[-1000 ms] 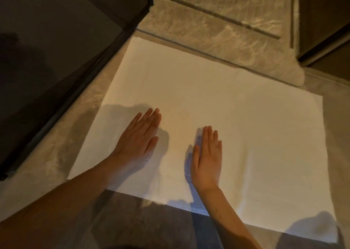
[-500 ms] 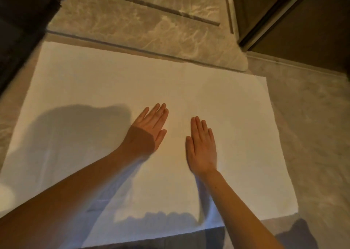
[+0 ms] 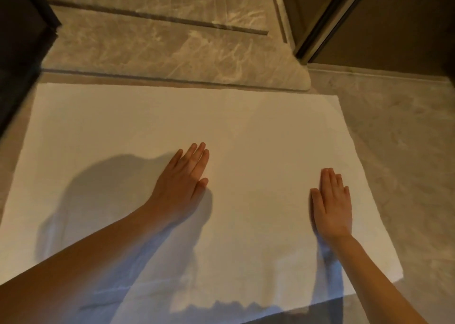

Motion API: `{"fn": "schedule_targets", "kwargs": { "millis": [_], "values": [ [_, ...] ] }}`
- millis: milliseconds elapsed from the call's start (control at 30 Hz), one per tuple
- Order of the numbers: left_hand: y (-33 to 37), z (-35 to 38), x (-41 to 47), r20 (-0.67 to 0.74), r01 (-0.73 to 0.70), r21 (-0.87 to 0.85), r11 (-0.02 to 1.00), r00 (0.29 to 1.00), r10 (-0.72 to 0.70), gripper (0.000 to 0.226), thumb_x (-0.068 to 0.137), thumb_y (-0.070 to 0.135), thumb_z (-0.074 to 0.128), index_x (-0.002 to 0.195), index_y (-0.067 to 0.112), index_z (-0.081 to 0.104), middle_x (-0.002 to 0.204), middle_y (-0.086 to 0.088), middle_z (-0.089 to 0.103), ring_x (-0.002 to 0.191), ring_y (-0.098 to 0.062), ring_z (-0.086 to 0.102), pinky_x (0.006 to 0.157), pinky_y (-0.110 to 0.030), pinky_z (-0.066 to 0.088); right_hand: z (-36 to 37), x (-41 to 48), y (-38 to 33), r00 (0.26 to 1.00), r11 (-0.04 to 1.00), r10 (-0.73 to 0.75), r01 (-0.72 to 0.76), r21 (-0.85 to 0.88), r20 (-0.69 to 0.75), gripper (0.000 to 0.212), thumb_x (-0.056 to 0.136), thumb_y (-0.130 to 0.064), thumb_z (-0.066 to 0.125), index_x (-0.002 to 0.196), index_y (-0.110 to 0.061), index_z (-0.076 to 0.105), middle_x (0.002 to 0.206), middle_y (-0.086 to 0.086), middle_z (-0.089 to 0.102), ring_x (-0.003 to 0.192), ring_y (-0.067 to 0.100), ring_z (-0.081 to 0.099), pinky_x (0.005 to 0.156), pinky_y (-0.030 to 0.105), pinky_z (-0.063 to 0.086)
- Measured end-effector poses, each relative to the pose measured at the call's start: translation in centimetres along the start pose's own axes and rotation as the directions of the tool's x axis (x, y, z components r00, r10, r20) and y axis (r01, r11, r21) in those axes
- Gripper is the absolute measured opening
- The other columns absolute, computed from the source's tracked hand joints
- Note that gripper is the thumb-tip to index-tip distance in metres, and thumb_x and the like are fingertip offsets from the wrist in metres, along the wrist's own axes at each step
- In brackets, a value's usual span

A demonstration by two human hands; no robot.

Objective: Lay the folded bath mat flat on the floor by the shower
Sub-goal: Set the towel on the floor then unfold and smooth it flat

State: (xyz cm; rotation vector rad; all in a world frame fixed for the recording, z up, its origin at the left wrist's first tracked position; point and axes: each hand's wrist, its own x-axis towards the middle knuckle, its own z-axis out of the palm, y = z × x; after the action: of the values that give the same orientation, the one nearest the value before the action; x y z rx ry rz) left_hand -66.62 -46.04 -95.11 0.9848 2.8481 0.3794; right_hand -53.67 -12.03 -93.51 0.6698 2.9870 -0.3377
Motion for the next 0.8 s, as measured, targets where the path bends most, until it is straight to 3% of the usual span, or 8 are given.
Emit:
{"fn": "schedule_targets", "kwargs": {
  "millis": [200, 367, 533, 633, 800],
  "values": [
    [-3.3, -2.3, 6.4, -0.129, 0.014, 0.055, 0.998, 0.992, -0.007, 0.057, 0.098, 0.027, 0.028, 0.15, 0.003, 0.034, 0.158, -0.015, 0.031, 0.147, -0.029, 0.027, 0.121, -0.046, 0.019, 2.1, 4.4, -17.0, 0.933, 0.918, -0.354, 0.36, 0.166, -0.064, 0.059, 0.101, -0.035, 0.021, 0.154, -0.011, 0.02, 0.162, 0.006, 0.021, 0.15, 0.021, 0.014, 0.121, 0.033, 0.004],
    [-5.3, -0.9, 7.3, -0.141, 0.061, 0.033, 0.998, 0.988, -0.056, 0.058, 0.099, 0.027, 0.021, 0.151, 0.005, 0.032, 0.159, -0.011, 0.03, 0.149, -0.023, 0.024, 0.123, -0.041, 0.015, 5.4, 8.5, -25.2, 0.892, 0.879, -0.451, 0.446, 0.169, -0.006, 0.056, 0.103, -0.028, 0.033, 0.155, -0.01, 0.021, 0.162, 0.009, 0.02, 0.151, 0.022, 0.013, 0.122, 0.034, 0.003],
    [-5.9, -0.4, 7.8, -0.112, 0.065, 0.049, 0.997, 0.992, -0.059, 0.06, 0.1, 0.033, 0.019, 0.154, 0.009, 0.024, 0.162, -0.007, 0.023, 0.151, -0.02, 0.018, 0.123, -0.041, 0.015, 5.3, 10.8, -19.7, 0.89, 0.891, -0.454, 0.454, 0.015, 0.043, 0.058, 0.103, -0.04, 0.025, 0.157, -0.02, 0.015, 0.164, 0.0, 0.016, 0.152, 0.018, 0.009, 0.123, 0.038, 0.005],
    [-6.1, -0.3, 7.9, -0.091, 0.059, 0.055, 0.997, 0.994, -0.054, 0.061, 0.1, 0.034, 0.016, 0.154, 0.007, 0.023, 0.163, -0.009, 0.022, 0.151, -0.022, 0.018, 0.122, -0.043, 0.016, 3.4, 12.2, -13.0, 0.953, 0.953, -0.303, 0.303, -0.019, -0.006, 0.06, 0.1, -0.038, 0.029, 0.155, -0.016, 0.023, 0.162, 0.003, 0.023, 0.15, 0.022, 0.017, 0.121, 0.04, 0.012],
    [-6.5, 0.0, 8.1, -0.093, 0.044, 0.055, 0.998, 0.995, -0.039, 0.061, 0.1, 0.036, 0.016, 0.155, 0.008, 0.021, 0.163, -0.008, 0.02, 0.151, -0.021, 0.016, 0.123, -0.043, 0.015, 0.6, 13.3, -3.7, 0.998, 0.998, -0.058, 0.058, -0.033, 0.005, 0.066, 0.099, -0.045, 0.015, 0.157, -0.015, 0.011, 0.165, 0.002, 0.011, 0.152, 0.019, 0.006, 0.122, 0.039, 0.005]
  ]
}}
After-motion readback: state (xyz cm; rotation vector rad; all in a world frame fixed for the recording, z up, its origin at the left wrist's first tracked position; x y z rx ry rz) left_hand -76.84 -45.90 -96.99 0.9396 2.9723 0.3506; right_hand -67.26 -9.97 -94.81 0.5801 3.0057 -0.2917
